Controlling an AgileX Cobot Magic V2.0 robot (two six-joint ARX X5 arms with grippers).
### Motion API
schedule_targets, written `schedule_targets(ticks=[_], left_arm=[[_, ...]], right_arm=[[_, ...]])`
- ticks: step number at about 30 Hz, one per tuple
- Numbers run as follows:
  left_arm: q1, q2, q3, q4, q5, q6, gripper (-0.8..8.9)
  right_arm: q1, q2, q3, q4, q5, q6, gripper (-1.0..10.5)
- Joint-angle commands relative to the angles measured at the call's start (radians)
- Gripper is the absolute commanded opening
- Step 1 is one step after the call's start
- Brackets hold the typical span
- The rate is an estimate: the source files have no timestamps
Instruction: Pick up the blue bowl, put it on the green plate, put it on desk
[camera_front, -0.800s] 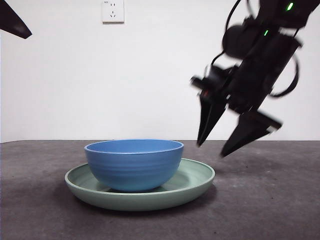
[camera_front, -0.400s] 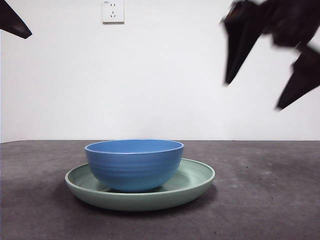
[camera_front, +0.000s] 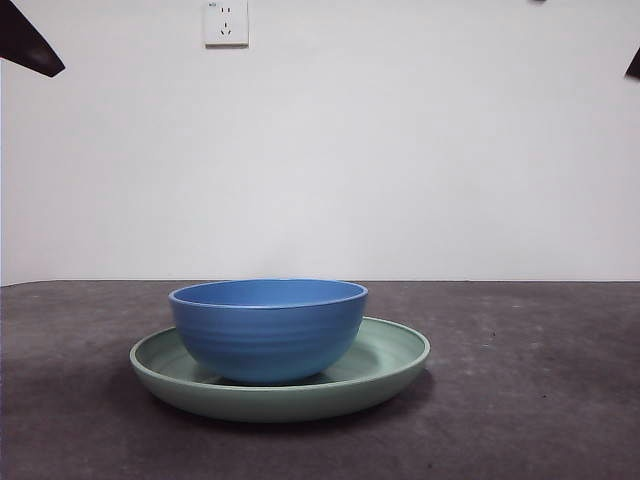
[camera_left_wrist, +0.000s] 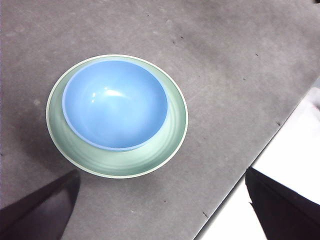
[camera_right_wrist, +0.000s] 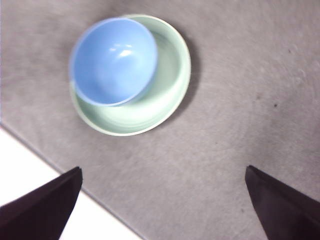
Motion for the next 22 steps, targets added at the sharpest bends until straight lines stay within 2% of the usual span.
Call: schedule_targets(ticks=[1, 11, 19, 20, 21, 22], left_arm=[[-0.006, 0.004, 0.011, 0.01, 0.003, 0.007, 5.31], [-0.006, 0.004, 0.011, 0.01, 0.003, 0.007, 5.31], [-0.006, 0.004, 0.011, 0.01, 0.003, 0.007, 5.27], [-0.006, 0.004, 0.011, 0.01, 0.003, 0.007, 5.15], [-0.006, 0.004, 0.011, 0.009, 0.003, 0.007, 4.38], [-0.006, 0.004, 0.011, 0.006, 0.003, 0.006, 3.08]], right_arm=[[0.017, -0.039, -0.021, 0.004, 0.003, -0.019, 5.2], [0.021, -0.212, -0.2, 0.015, -0.003, -0.035, 5.2], [0.021, -0.264, -0.22, 0.036, -0.004, -0.035, 5.1], [0.021, -0.264, -0.22, 0.038, -0.004, -0.035, 4.1], [0.021, -0.268, -0.22, 0.038, -0.004, -0.036, 2.5], [0.021, -0.268, -0.22, 0.04, -0.004, -0.036, 0.9]])
